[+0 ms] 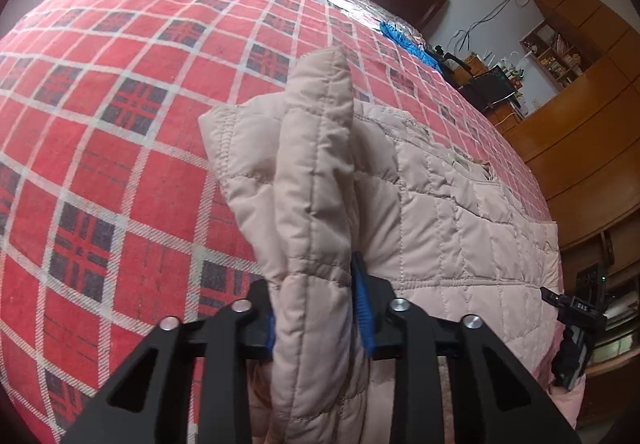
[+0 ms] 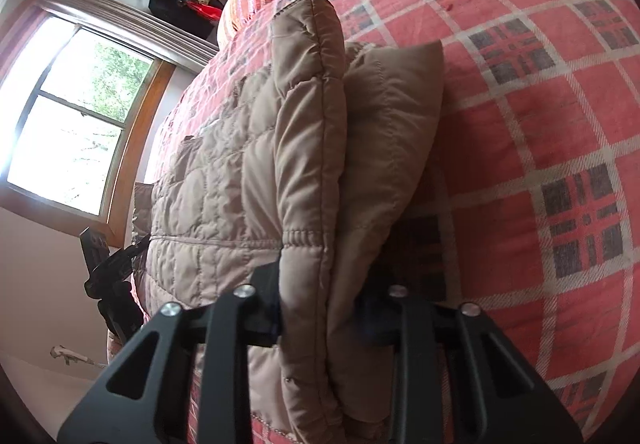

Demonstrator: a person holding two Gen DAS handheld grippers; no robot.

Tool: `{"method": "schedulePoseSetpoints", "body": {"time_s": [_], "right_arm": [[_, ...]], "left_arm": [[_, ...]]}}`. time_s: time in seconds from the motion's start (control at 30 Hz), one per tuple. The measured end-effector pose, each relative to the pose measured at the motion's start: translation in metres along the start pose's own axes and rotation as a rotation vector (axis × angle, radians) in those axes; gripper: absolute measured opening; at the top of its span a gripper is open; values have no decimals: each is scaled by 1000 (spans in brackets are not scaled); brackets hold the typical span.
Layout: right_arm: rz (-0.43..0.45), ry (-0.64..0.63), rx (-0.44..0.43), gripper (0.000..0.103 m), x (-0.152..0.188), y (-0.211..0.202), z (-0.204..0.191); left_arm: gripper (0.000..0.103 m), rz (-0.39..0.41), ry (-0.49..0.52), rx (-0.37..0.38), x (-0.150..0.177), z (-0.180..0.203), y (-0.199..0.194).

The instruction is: Fold large clothes

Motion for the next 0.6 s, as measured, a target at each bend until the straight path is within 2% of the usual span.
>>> {"method": "schedulePoseSetpoints", "body": {"time_s": [0.07,0.3,0.47,0.6], "right_arm": [[1,7,-3,21,-1,-2,-2],[-5,42,-51,15,2,-22,-8],[1,15,-83,15,12,-52,-19],[21,-47,-83,14,34,-83,-34]], "left_arm": [[21,2,6,-7,0,3,-3],[16,9,-26,3,1,7,-16],[14,-18,-37,52,15,25,-47],[13,-19,12,67,37,44,-79]]}}
Point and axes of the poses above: each gripper's, at about its wrist camera, not at the fingertips, and y roughly the way its jaws point, z to its right, x to its underside, the point moved 6 cm from there along y, roughly the way its jaws point, and after that the axes turned 14 degrees about x, right-handed, at the moved point
